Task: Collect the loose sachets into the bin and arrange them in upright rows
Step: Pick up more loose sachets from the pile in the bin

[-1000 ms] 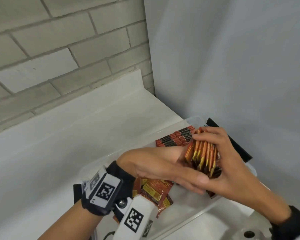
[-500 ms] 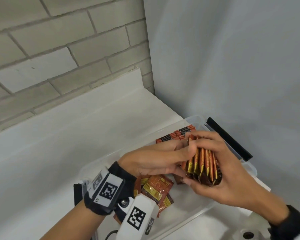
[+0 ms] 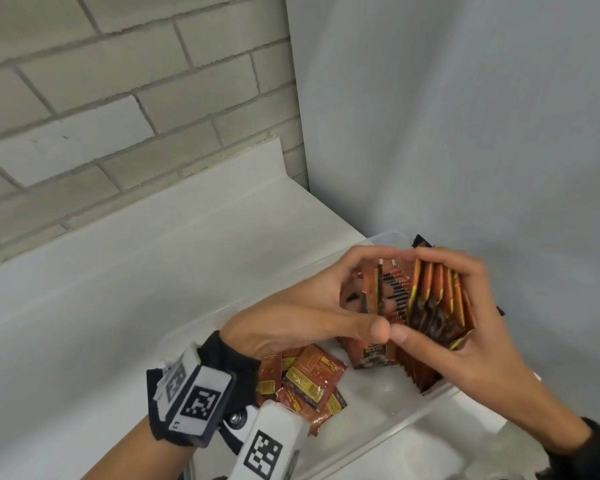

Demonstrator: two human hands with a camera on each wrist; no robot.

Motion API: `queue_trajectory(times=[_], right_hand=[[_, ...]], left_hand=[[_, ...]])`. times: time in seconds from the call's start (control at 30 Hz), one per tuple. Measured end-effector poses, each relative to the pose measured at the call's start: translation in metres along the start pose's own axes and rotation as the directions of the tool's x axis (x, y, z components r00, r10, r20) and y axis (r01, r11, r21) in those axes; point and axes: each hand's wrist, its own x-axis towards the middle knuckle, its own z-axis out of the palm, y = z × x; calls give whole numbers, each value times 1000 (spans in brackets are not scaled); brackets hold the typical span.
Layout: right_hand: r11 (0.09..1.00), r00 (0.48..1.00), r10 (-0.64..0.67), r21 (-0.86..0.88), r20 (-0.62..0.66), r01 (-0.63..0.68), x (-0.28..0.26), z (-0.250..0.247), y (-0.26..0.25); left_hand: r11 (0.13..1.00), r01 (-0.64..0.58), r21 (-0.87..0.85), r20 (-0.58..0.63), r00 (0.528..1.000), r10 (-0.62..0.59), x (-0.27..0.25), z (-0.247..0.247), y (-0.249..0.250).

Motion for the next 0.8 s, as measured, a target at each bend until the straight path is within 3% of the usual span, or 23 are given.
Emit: queue_trajectory(times=[0.17,0.4,0.6,0.8], right_hand=[[986,995,91,134,47,-97,-1,0,-5],[975,988,96,188,123,-118,3,-3,-8],[998,975,44,-57,220,-32,3,7,2],[992,980,-40,-107,197,62,4,9,5]], left_hand=[[965,-54,258,-43,997,68,-4,7,6],[960,-59,275,19,998,56,-3,12,13],[999,-9,-37,127,992,13,-6,24,6],[984,-35,-175,-53,998,26,2,31,6]])
